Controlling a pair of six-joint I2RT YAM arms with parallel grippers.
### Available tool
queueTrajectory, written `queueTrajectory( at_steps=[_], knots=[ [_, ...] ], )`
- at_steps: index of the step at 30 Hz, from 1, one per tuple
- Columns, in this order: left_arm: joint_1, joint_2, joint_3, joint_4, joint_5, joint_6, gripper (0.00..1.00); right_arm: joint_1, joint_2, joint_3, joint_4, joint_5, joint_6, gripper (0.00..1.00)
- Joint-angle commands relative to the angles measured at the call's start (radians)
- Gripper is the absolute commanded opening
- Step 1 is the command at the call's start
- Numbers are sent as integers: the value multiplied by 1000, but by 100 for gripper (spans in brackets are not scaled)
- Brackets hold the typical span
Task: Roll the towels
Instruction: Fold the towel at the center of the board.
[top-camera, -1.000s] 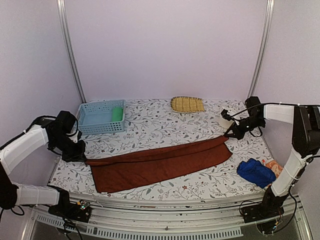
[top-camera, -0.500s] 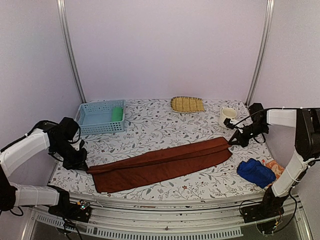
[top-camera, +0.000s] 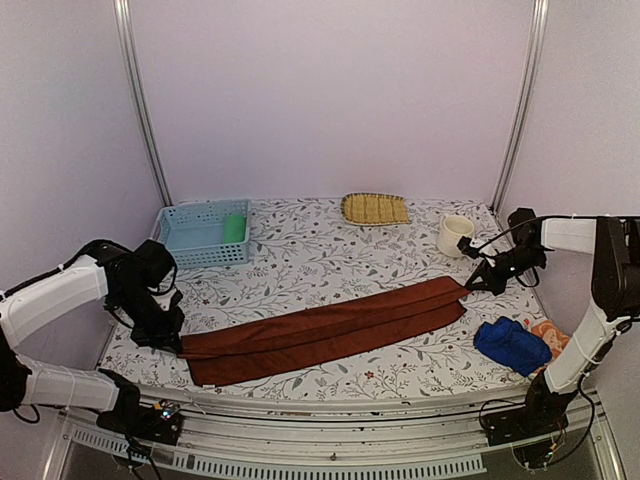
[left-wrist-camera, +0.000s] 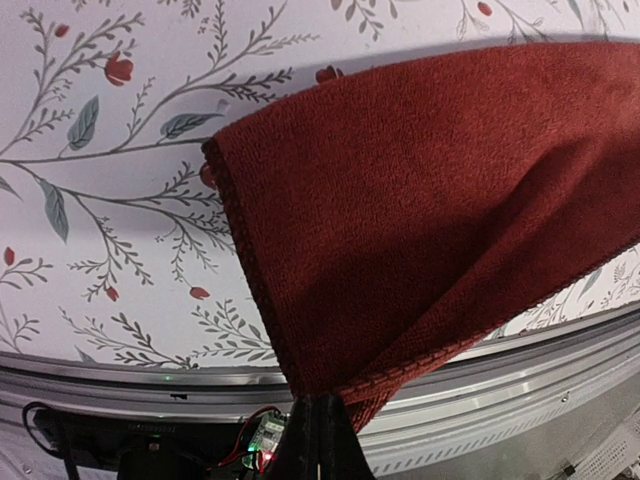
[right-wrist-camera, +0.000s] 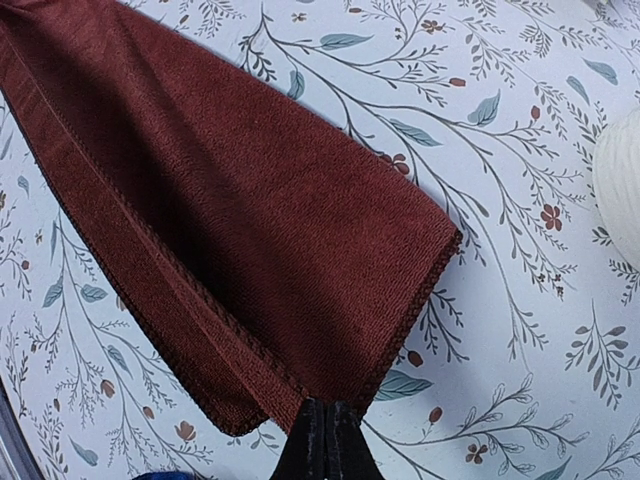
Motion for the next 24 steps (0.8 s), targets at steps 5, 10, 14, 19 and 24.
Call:
queueTrajectory(
  at_steps=[5, 10, 14, 19, 24],
  knots=[
    [-19, 37, 23, -50, 19, 23, 0, -7, 2, 4, -51, -44, -70, 3],
    [-23, 20, 25, -55, 18, 25, 0, -7, -6, -30, -60, -32, -113, 4],
    [-30, 2, 39, -77, 34, 46, 5, -24, -41, -91, -70, 18, -190, 10],
    [-39, -93, 58, -134, 49, 42, 21, -66, -178, -201, -93, 44, -294, 31],
    [-38, -115, 114, -126, 41, 41, 29, -67, -224, -133, -138, 6, -296, 32]
  ],
)
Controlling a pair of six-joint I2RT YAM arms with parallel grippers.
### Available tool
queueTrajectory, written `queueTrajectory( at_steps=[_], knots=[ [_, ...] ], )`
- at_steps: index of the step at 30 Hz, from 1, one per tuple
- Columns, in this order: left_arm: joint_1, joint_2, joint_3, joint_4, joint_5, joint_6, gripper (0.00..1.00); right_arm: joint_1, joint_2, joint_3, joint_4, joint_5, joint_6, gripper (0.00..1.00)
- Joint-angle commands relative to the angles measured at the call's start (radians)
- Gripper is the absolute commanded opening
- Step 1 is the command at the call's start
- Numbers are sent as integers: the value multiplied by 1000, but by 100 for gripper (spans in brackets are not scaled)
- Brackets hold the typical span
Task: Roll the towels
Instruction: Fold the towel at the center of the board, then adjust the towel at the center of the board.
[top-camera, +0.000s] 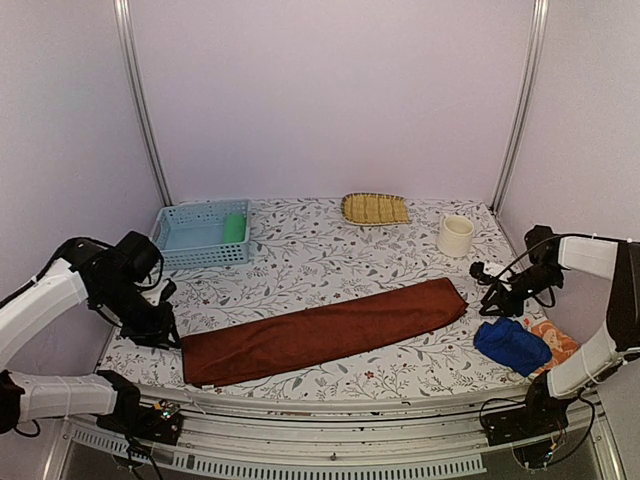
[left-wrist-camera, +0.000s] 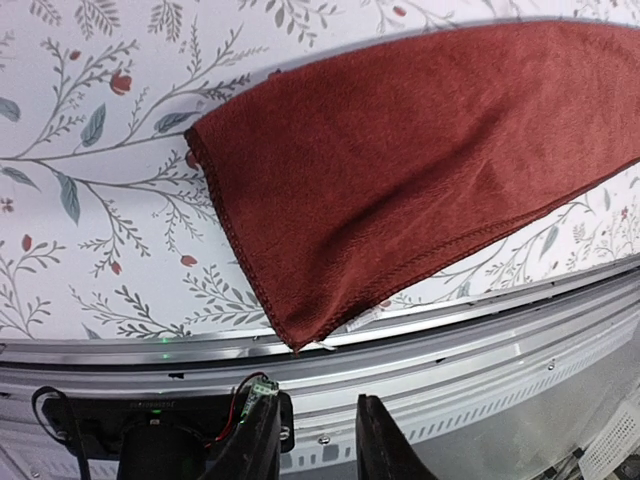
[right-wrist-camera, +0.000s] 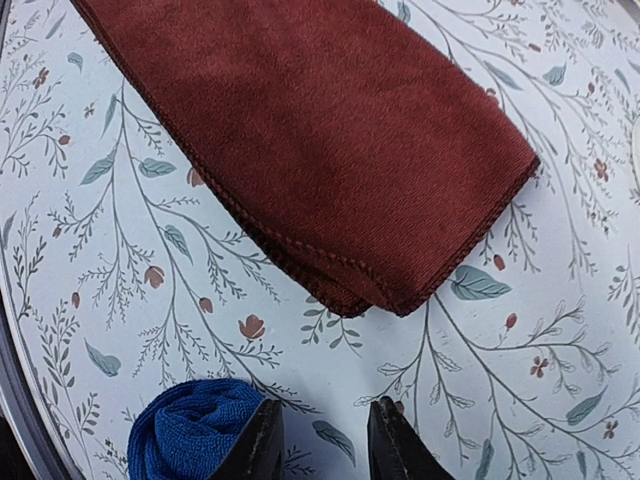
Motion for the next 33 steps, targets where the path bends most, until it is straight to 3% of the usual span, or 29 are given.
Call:
queueTrajectory(
  at_steps=[1, 5, 9, 13, 19, 25, 29, 33],
  knots=[
    [-12, 32, 69, 10, 3, 1, 30, 0, -1, 102, -51, -59, -19, 32],
    [-14, 156, 73, 185, 4, -21, 26, 16, 98, 260, -43, -130, 138, 31],
    [-15, 274, 59, 303, -16, -29, 12, 90, 191, 351, 1, -98, 286, 30],
    [-19, 361, 50, 380, -18, -34, 4, 161, 278, 365, 65, -42, 408, 29],
    [-23, 463, 13, 451, -36, -59, 5, 206, 381, 402, 162, 10, 517, 27],
    [-24, 563, 1, 453, -142, -75, 5, 229, 476, 423, 179, 70, 612, 23],
    [-24, 599, 5, 486, -171, -87, 5, 220, 498, 396, 218, 198, 660, 23],
    [-24, 668, 36, 542, -185, -69, 4, 167, 534, 416, 219, 233, 696, 20]
  ],
)
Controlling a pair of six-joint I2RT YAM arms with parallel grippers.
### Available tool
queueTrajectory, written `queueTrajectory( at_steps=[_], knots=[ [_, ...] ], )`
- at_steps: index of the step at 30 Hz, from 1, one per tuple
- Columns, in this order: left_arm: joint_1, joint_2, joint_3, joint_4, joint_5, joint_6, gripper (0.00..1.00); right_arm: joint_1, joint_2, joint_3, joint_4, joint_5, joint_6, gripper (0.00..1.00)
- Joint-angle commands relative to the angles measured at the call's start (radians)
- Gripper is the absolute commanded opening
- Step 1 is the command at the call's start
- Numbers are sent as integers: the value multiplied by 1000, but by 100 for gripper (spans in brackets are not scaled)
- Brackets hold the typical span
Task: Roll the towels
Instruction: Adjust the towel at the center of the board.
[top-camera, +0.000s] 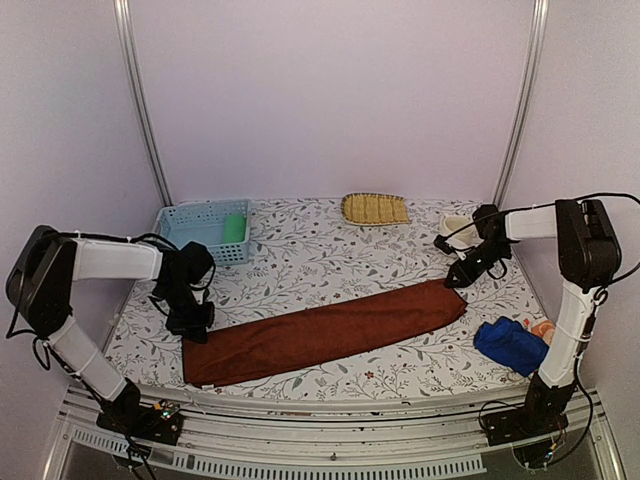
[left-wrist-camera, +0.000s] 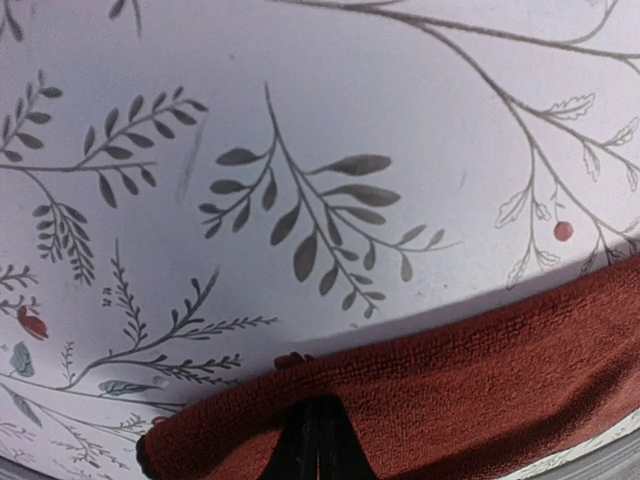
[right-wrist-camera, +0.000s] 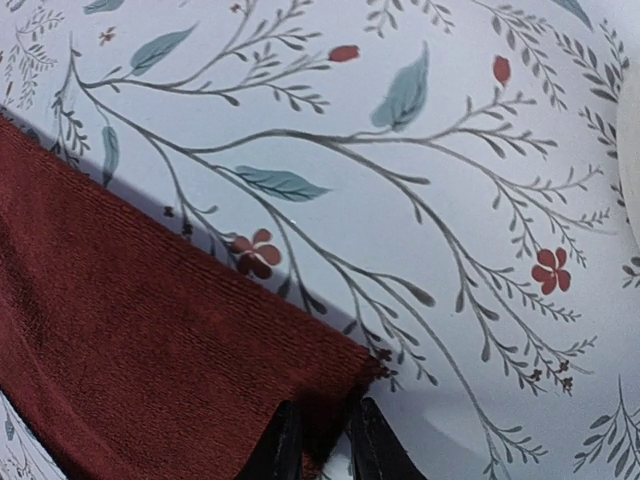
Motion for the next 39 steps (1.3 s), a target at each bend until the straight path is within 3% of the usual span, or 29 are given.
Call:
queueTrajectory(
  at_steps=[1, 8, 13, 19, 21, 27, 39],
  knots=[
    [-14, 106, 43, 101, -50, 13, 4, -60, 52, 17, 33, 106, 69, 20],
    [-14, 314, 251, 150, -115, 92, 2, -119, 87, 69, 48, 182, 89, 16],
    [-14, 438, 402, 103, -123, 125, 2, -123, 38, 71, 6, 92, 89, 16],
    [-17, 291, 301, 80, -136, 98, 2, -94, -95, 43, -58, -59, 51, 18],
    [-15, 251, 256, 74, -152, 96, 3, -58, -112, 31, -65, -73, 35, 23],
    [-2, 197, 207, 92, -163, 107, 5, 35, -44, 53, -45, -72, 50, 23],
    [11, 245, 339, 64, -185, 153, 6, -3, 58, 49, 20, 208, 127, 15]
  ],
)
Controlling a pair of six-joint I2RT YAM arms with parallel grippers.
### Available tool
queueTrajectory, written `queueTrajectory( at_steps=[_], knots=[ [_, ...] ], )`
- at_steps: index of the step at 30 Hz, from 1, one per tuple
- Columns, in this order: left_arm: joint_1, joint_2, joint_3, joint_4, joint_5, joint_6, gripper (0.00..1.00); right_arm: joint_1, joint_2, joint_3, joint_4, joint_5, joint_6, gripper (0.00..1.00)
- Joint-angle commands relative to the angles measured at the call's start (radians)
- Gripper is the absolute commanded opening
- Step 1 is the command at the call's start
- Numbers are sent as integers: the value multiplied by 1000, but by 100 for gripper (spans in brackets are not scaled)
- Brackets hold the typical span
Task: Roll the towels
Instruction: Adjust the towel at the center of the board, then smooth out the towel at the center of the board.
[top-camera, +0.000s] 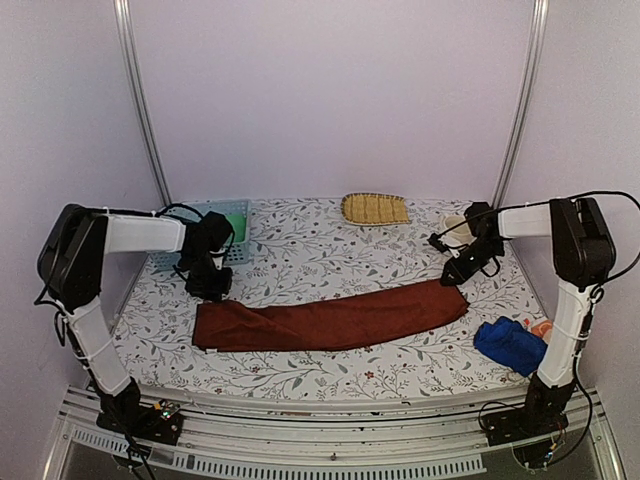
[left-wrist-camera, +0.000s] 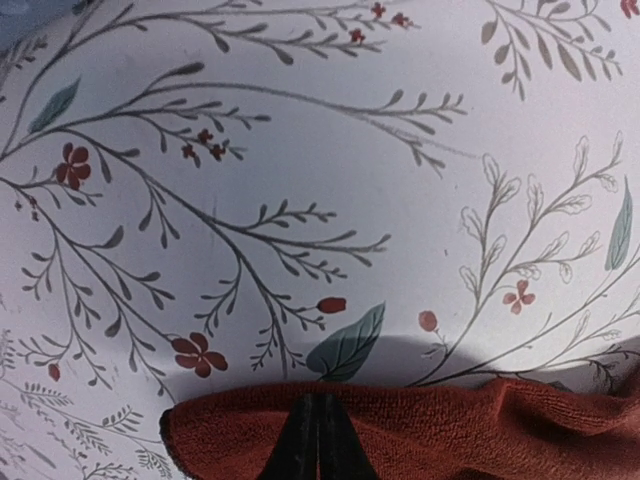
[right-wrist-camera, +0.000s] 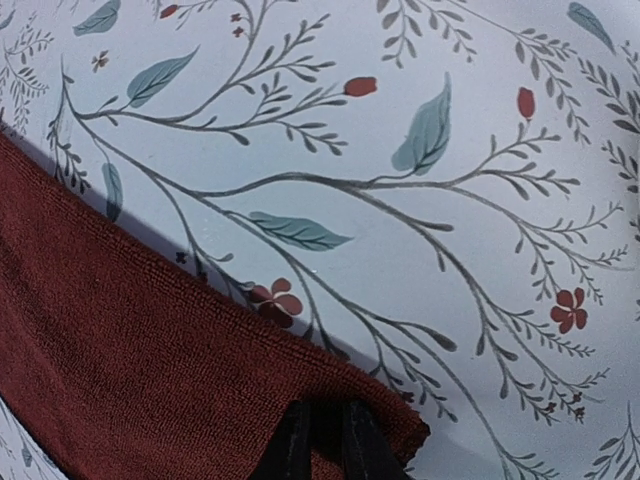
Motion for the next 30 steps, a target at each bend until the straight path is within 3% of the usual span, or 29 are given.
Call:
queueTrajectory(
  at_steps=[1, 6, 12, 19, 30],
  knots=[
    [11, 21, 47, -14, -20, 27, 7, -59, 26, 12, 44, 173, 62, 14],
    [11, 6, 82, -12, -20, 26, 12, -74, 27, 79, 52, 218, 91, 13],
    [-21, -85, 62, -16, 36, 27, 14, -72, -80, 79, -28, 29, 78, 22],
    [-119, -227, -113, 5, 188, -36, 0, -73, -228, -68, -113, -67, -37, 24],
    [-147, -274, -374, 50, 216, -170, 0, -114, -196, -291, -79, 167, -93, 20]
  ],
)
